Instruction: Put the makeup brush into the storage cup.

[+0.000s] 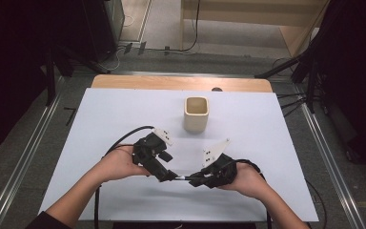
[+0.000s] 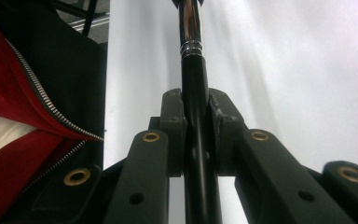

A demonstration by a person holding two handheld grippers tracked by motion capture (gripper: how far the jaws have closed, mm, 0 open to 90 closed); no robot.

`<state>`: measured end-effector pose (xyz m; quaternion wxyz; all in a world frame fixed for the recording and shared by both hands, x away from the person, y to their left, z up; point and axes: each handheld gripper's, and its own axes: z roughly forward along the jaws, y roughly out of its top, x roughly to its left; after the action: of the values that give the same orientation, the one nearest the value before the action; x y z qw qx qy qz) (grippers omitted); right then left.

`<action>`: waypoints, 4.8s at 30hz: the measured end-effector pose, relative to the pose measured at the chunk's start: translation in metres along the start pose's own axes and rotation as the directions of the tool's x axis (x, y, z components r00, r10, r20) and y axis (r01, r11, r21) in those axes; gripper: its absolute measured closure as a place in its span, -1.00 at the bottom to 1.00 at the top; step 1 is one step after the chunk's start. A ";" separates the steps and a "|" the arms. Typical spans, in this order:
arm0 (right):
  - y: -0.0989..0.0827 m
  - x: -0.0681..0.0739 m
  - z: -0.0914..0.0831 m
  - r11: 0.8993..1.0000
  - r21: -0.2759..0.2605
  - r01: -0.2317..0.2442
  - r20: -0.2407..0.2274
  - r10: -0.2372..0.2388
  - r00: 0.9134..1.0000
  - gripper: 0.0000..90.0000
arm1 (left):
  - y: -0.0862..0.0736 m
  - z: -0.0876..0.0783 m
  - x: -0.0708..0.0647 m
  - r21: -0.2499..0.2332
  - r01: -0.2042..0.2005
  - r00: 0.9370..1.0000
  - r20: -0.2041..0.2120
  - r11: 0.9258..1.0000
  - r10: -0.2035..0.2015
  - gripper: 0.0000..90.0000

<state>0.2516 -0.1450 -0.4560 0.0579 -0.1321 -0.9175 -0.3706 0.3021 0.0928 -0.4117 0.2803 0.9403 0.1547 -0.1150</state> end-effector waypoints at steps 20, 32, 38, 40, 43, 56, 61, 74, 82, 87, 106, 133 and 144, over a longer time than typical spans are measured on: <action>-0.016 0.002 -0.017 0.988 -0.064 -0.137 0.093 0.143 0.985 0.77 | -0.022 -0.008 -0.003 -0.159 0.106 0.994 -0.001 0.982 -0.107 -0.39; -0.027 0.013 -0.025 0.969 -0.136 -0.207 0.186 0.231 0.955 0.77 | -0.032 -0.008 -0.005 -0.243 0.171 0.984 -0.008 0.955 -0.179 -0.41; -0.032 0.018 -0.024 0.948 -0.170 -0.270 0.222 0.304 0.926 0.77 | -0.036 -0.005 -0.004 -0.292 0.207 0.976 -0.005 0.934 -0.218 -0.42; -0.033 0.019 -0.024 0.938 -0.189 -0.291 0.226 0.330 0.916 0.77 | -0.038 -0.004 -0.004 -0.303 0.217 0.974 -0.002 0.928 -0.229 -0.42; -0.032 0.021 -0.023 0.925 -0.218 -0.311 0.237 0.360 0.902 0.77 | -0.040 -0.001 -0.004 -0.319 0.236 0.968 0.000 0.918 -0.249 -0.43; -0.029 0.028 -0.024 0.894 -0.315 -0.319 0.307 0.414 0.857 0.77 | -0.041 0.001 -0.004 -0.353 0.256 0.963 0.008 0.900 -0.271 -0.45; -0.024 0.033 -0.021 0.883 -0.339 -0.324 0.316 0.432 0.845 0.77 | -0.039 0.002 -0.006 -0.358 0.257 0.962 0.010 0.898 -0.271 -0.45; -0.011 0.041 -0.002 0.829 -0.433 -0.353 0.311 0.505 0.805 0.77 | -0.038 -0.001 -0.008 -0.390 0.278 0.957 0.034 0.878 -0.287 -0.45; -0.010 0.048 0.008 0.814 -0.468 -0.345 0.335 0.525 0.783 0.77 | -0.038 -0.003 -0.008 -0.414 0.287 0.954 0.041 0.864 -0.298 -0.44; -0.011 0.051 0.016 0.770 -0.537 -0.343 0.313 0.560 0.767 0.77 | -0.037 -0.002 -0.008 -0.420 0.289 0.952 0.032 0.861 -0.304 -0.44; -0.029 0.057 0.037 0.670 -0.666 -0.329 0.278 0.632 0.723 0.77 | -0.034 0.005 -0.009 -0.425 0.313 0.945 0.047 0.849 -0.324 -0.44; -0.027 0.059 0.051 0.603 -0.741 -0.297 0.234 0.646 0.727 0.77 | -0.028 0.011 -0.007 -0.490 0.438 0.895 0.165 0.753 -0.414 -0.30; -0.024 0.057 0.053 0.595 -0.743 -0.306 0.222 0.651 0.725 0.77 | -0.025 0.014 -0.002 -0.504 0.484 0.869 0.181 0.716 -0.460 -0.17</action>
<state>0.1891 -0.1133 -0.4989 -0.1177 -0.4801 -0.6343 -0.5944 0.2892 0.1048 -0.4347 0.4949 0.7509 0.4089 -0.1548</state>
